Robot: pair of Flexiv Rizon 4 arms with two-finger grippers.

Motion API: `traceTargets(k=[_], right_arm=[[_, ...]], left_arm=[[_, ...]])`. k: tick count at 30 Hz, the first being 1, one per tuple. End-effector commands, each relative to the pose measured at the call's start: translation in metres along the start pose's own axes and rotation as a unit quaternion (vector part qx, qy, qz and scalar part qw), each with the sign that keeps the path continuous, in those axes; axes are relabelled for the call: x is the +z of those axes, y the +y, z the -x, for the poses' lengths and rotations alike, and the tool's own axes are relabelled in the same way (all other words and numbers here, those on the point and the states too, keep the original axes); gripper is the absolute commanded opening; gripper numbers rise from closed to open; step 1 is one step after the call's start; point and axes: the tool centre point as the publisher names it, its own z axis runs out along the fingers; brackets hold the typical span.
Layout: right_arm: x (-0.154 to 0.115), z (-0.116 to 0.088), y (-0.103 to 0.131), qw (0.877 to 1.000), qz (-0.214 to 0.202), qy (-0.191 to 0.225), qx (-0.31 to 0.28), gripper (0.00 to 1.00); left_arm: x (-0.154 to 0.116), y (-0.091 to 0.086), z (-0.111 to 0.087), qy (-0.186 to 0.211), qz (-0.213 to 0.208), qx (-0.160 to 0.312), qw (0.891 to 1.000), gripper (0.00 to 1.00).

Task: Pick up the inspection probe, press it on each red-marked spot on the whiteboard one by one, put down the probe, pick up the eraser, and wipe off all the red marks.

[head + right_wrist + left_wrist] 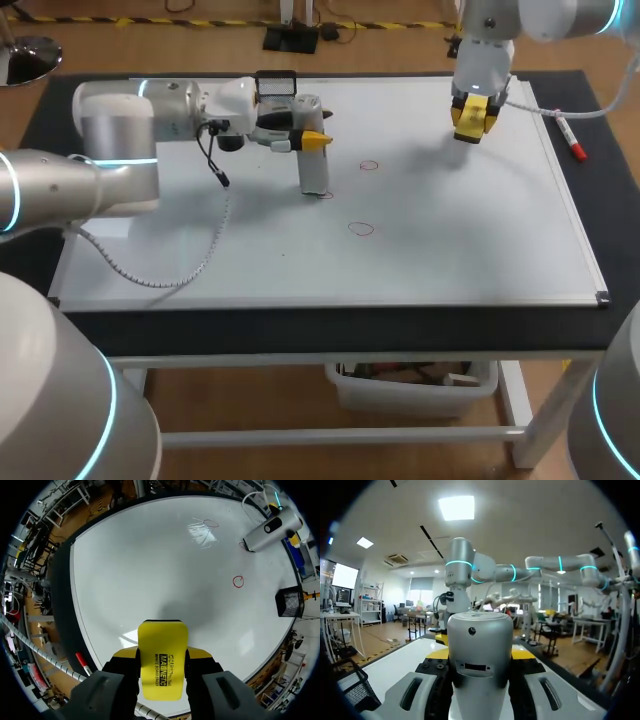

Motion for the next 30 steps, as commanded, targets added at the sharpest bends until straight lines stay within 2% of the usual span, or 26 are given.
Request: traceTargets(k=[1,18,30], right_arm=[[-0.0018,-0.0008,-0.0007,1.000,-0.001,0.002,-0.001,0.00],[-0.0018,-0.0008,-0.0007,1.000,-0.001,0.002,-0.001,0.00],[-0.0018,-0.0008,-0.0007,1.000,-0.001,0.002,-0.001,0.00]], left_arm=[[0.0039,0.0053,0.0094,0.026,-0.004,-0.002,1.000,0.00],[0.0104,0.0098,0.0066,0.040,0.001,-0.004,0.999,0.00],[0.0073,0.0028,0.0037,0.029,-0.001,-0.003,1.000,0.00]])
